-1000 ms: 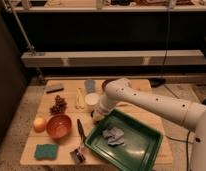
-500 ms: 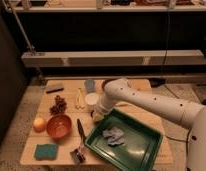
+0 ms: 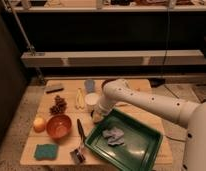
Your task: Stack cups on top of each other
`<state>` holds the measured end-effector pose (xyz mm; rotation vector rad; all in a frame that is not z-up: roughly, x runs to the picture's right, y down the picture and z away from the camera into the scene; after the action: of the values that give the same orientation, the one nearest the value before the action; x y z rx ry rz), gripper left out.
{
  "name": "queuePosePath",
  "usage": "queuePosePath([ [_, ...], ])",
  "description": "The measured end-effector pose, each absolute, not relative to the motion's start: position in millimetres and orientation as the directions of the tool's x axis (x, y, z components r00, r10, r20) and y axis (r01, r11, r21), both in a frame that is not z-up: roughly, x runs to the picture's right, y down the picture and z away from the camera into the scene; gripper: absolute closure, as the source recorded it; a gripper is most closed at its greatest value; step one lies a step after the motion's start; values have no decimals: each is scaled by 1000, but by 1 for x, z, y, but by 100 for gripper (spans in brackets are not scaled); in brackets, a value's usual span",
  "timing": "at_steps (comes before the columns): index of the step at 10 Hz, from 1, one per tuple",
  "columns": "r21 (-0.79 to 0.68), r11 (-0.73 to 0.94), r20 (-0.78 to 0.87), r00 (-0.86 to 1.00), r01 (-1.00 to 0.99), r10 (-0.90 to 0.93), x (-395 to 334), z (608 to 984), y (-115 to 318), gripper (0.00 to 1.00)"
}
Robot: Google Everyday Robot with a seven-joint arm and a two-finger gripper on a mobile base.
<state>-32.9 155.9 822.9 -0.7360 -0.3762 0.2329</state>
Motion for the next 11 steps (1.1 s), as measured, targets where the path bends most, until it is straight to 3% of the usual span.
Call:
queuePosePath([
  [3, -691, 720, 243, 919, -61, 310, -38, 837, 162, 65],
  [5, -689, 724, 257, 921, -39, 294, -38, 840, 164, 78],
  [6, -683, 730, 263, 924, -25, 278, -36, 837, 163, 92],
  [7, -679, 734, 266, 925, -18, 270, -35, 834, 160, 98],
  [11, -655, 753, 309, 933, 70, 182, -27, 781, 138, 100],
])
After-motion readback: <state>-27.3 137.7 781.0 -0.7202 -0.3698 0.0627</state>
